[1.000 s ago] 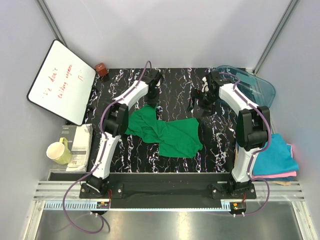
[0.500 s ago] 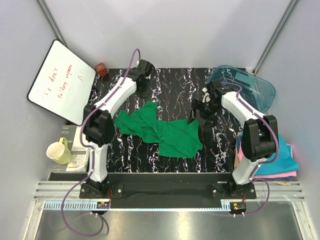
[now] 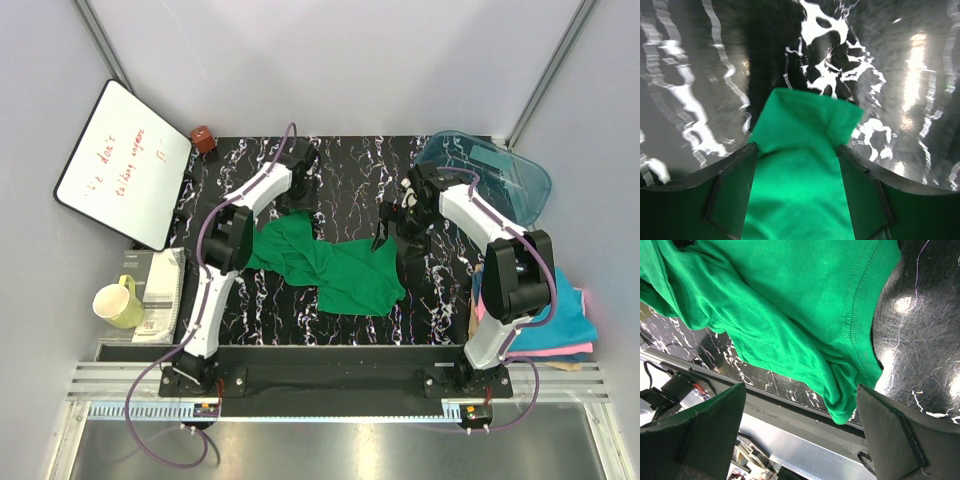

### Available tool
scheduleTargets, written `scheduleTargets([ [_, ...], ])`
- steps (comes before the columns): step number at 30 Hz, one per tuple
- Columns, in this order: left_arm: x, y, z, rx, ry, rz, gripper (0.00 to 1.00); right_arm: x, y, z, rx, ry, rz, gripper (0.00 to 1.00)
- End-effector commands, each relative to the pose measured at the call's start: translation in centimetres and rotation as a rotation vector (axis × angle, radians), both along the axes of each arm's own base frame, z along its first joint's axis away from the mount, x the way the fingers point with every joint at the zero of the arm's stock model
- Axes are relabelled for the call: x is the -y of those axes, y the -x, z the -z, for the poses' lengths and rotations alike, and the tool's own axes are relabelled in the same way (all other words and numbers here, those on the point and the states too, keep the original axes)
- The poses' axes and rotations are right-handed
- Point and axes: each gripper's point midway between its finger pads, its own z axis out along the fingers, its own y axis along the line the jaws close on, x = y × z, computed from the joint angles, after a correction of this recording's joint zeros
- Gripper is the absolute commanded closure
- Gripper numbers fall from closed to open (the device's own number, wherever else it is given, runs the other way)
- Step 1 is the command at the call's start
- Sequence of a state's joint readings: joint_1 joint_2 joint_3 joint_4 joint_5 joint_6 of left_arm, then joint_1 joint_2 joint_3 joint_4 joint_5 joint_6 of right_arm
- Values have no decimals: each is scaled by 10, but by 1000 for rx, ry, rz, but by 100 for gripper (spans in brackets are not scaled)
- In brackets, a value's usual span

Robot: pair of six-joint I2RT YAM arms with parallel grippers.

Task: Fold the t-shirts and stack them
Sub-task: Flatten out the tshirt

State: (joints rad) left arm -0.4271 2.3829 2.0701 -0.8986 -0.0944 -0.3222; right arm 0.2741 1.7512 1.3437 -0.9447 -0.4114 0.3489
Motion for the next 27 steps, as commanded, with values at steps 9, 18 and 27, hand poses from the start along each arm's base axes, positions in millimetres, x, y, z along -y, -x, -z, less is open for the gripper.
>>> scheduleTargets([
  [9,22,-17,10,11,45,26,100,-4,-9,-26,73,-13,-13,0],
  [18,1,-23,-35,116,-11,-11,100,0,-3,-21,72,5,-30,0],
  [27,-17,-2,-84,178,-29,-38,100,0,-7,-18,82,8,-24,0],
])
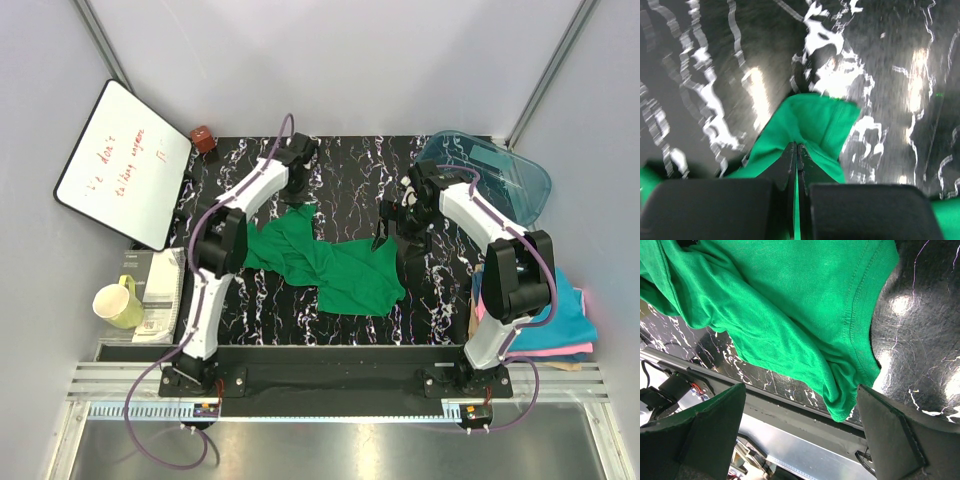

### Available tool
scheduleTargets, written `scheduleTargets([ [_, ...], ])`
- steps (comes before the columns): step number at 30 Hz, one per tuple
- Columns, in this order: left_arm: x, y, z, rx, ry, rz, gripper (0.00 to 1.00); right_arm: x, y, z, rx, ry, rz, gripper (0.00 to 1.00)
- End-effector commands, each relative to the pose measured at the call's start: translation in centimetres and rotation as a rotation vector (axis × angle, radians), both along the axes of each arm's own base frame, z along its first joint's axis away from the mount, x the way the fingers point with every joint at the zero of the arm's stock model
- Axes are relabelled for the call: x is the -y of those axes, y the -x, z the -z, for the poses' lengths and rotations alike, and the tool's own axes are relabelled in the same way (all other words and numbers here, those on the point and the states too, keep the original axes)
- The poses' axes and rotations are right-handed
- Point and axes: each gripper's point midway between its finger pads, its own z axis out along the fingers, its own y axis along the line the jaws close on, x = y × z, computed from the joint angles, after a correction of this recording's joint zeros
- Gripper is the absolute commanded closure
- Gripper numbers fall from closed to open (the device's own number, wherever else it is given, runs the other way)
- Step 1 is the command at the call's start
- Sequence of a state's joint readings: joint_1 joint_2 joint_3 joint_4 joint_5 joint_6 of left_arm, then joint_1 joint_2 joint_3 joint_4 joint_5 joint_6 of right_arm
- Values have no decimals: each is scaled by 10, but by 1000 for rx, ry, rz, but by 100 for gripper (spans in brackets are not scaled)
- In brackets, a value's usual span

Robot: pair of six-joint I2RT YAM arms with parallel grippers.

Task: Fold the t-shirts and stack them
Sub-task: Flatten out the tshirt

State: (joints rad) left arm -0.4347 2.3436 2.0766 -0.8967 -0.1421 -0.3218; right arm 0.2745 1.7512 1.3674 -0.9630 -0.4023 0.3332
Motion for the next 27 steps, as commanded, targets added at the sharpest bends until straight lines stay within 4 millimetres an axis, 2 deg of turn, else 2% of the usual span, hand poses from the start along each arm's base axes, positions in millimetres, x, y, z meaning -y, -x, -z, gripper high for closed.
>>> scheduleTargets([
  [1,-20,7,-65,123,-16,-33,100,-2,-4,-12,65,-2,-13,0],
  [2,-22,12,-75,136,-12,-33,100,-2,-5,-11,65,-6,-11,0],
  [3,-26,19,-70,118,-25,-31,100,-3,-5,-11,64,-9,-12,0],
  [5,-30,27,-76,125,-29,-35,100,-3,-5,-8,61,-8,-12,0],
  [7,-34,40,-69,93,-32,-32,100,-3,-6,-6,56,-8,-12,0],
  [8,-35,45,-76,99,-22,-31,100,-3,-6,-5,55,-8,-12,0],
  [9,-39,58,-67,68,-33,-29,100,-3,-7,-5,57,-8,-13,0],
  [10,-42,65,-67,62,-36,-34,100,-3,-7,-4,55,-7,-13,0],
  [11,-45,72,-79,81,-27,-36,100,-3,-7,-5,57,-8,-13,0],
  [12,-52,86,-70,50,-44,-38,100,-4,-7,-4,54,-10,-13,0],
  [13,-57,93,-72,51,-49,-54,100,-4,-7,-4,49,-11,-10,0],
  [14,-62,102,-84,76,-39,-62,100,-5,-5,-3,41,-17,-10,0],
  [15,-71,118,-74,41,-62,-71,100,-5,-3,-2,34,-21,-7,0],
  [17,-82,135,-80,44,-70,-95,100,-5,2,0,16,-23,2,0],
  [18,-91,152,-68,-9,-103,-101,100,-5,5,0,11,-25,4,0],
  [20,-100,170,-60,-54,-127,-129,100,-4,11,5,-9,-22,7,0],
  [21,-107,185,-49,-108,-152,-134,100,-3,13,6,-15,-22,9,0],
  [22,-106,192,-44,-136,-141,-129,98,-3,14,6,-18,-20,11,0],
  [25,-107,202,-36,-167,-145,-106,61,-2,17,10,-30,-15,11,0],
  [26,-106,199,-39,-153,-140,-100,39,-2,17,11,-32,-14,13,0],
  [27,-105,196,-41,-140,-136,-83,32,-2,15,11,-32,-14,14,0],
])
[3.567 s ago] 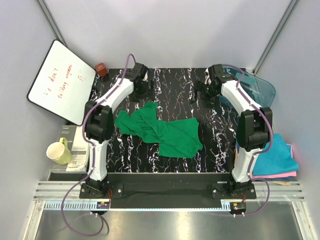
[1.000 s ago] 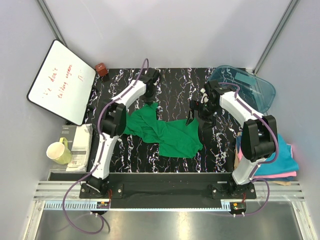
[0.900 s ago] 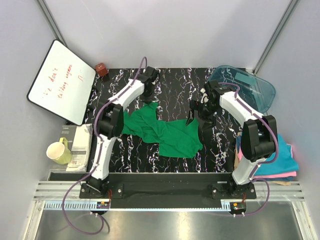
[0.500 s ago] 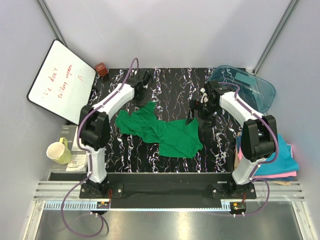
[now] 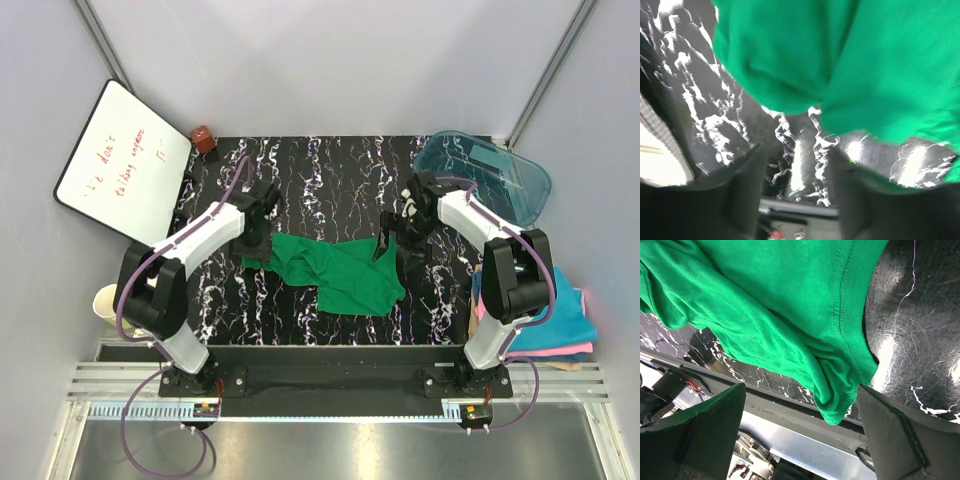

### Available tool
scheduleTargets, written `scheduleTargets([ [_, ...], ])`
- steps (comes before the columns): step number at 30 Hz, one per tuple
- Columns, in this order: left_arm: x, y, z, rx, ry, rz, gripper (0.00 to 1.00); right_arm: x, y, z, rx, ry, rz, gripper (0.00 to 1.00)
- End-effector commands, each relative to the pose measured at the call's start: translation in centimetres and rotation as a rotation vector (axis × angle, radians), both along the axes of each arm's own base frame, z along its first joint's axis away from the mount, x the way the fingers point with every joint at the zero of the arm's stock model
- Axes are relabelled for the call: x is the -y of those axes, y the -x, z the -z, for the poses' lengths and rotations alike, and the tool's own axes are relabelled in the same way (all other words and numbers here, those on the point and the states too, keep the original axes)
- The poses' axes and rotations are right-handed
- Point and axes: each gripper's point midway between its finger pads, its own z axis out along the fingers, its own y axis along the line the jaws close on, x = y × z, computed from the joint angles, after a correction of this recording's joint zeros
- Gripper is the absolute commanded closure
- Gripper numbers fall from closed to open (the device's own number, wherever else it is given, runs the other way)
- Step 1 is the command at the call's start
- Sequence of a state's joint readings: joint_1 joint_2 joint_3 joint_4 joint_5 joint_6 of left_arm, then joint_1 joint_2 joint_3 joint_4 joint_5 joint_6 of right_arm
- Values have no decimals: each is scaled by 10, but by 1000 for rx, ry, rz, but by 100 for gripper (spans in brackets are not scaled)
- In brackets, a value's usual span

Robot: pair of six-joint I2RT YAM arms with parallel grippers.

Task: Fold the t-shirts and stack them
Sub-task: Flatten out the tshirt

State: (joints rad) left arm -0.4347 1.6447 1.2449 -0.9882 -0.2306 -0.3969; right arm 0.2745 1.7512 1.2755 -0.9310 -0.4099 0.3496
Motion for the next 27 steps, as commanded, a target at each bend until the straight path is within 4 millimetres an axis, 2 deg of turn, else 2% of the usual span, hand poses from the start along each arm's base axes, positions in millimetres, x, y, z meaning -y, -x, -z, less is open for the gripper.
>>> scheduleTargets([
  [1,5,-5,-13,42,30,28,28,-6,-2,-11,30,-22,3,0],
  [2,9,-11,-21,68,43,40,22,-6,-3,-10,33,-23,3,0],
  [3,11,-15,-25,85,52,60,20,-6,-3,-10,32,-22,7,0],
  [8,32,-27,-49,171,68,168,19,-8,-6,-9,30,-25,12,0],
  [15,61,-14,-51,185,16,350,20,-10,-9,-5,22,-29,14,0],
  [17,64,-10,-49,182,-8,370,19,-9,-10,-5,27,-21,14,0],
  [23,91,3,-42,150,158,316,18,-5,-18,-8,69,3,13,0],
  [27,96,3,-47,174,215,227,18,-7,-21,-13,95,-7,-14,0],
])
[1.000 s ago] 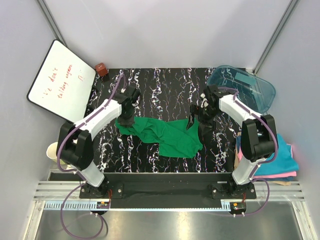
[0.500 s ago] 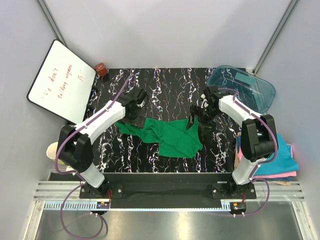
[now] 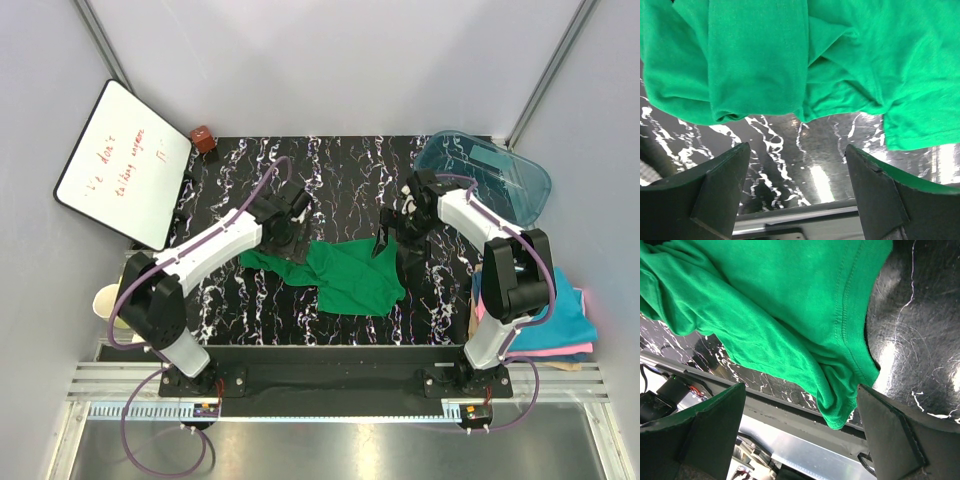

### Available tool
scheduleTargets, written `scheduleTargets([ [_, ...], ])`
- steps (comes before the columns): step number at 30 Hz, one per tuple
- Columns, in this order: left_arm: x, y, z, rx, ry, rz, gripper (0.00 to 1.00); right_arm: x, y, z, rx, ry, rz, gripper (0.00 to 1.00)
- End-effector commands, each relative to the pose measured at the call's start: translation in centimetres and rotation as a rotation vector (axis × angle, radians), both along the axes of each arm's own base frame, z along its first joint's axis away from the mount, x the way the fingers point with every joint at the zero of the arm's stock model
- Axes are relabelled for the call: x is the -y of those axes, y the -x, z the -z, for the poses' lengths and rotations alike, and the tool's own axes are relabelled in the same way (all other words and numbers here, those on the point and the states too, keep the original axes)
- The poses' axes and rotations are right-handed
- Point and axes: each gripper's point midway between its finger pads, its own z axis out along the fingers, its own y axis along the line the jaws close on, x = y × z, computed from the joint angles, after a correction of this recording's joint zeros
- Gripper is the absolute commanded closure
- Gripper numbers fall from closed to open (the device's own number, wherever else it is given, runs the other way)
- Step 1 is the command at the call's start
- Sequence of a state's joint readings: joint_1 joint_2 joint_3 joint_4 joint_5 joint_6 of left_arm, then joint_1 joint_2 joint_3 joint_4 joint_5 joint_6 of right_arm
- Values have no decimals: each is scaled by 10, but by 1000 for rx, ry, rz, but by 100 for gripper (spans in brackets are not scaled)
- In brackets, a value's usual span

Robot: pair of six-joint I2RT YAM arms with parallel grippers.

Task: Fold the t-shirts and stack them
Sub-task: Flatten out the tshirt

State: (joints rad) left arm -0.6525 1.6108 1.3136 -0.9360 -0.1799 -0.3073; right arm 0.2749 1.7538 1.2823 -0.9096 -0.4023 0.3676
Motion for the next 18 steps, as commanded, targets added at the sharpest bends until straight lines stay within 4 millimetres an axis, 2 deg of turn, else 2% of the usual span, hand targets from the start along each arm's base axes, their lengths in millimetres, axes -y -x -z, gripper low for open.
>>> scheduleTargets([
  [1,15,-5,-16,43,143,-98,19,-6,-15,-14,80,-15,-34,0],
  [6,21,-3,-3,21,205,-214,26,-9,-8,-16,86,-45,-75,0],
  [13,8,3,15,37,192,-358,30,-3,10,-25,122,-51,-103,0],
  [18,6,-7,23,81,189,-396,34,2,28,-27,129,-55,-106,0],
])
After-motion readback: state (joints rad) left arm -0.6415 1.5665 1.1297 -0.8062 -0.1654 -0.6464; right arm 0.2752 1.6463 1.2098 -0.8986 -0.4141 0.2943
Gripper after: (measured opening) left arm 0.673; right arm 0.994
